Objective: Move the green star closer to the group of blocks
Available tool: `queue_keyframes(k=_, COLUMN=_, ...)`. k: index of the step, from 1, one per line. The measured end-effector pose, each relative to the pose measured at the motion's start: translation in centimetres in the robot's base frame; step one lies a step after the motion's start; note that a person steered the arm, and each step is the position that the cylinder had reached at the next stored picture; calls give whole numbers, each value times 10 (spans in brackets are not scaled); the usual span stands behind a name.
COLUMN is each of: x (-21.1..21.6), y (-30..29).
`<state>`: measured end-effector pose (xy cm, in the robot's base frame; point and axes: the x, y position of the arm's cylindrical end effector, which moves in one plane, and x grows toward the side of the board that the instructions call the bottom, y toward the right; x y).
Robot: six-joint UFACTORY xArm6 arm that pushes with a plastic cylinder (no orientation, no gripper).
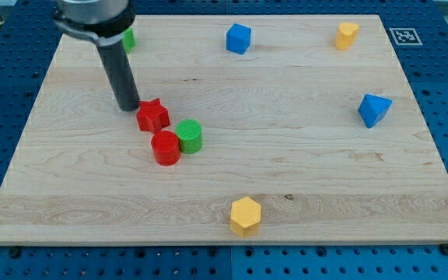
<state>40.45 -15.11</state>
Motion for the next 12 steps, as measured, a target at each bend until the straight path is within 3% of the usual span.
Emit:
queue_keyframes(k=1, x=-4, y=17)
queue_keyframes(k=3, x=30, y=50)
queue_keyframes(k=4, x=16, y=32)
queue_keyframes(k=6, x=-46, y=-78)
queue_keyframes(k=8, x=-169, y=-150)
queue_keyframes(k=9, x=-194, y=-128)
queue_keyframes(k=11, x=-123, y=1)
queue_keyframes(k=12, x=-116, y=20)
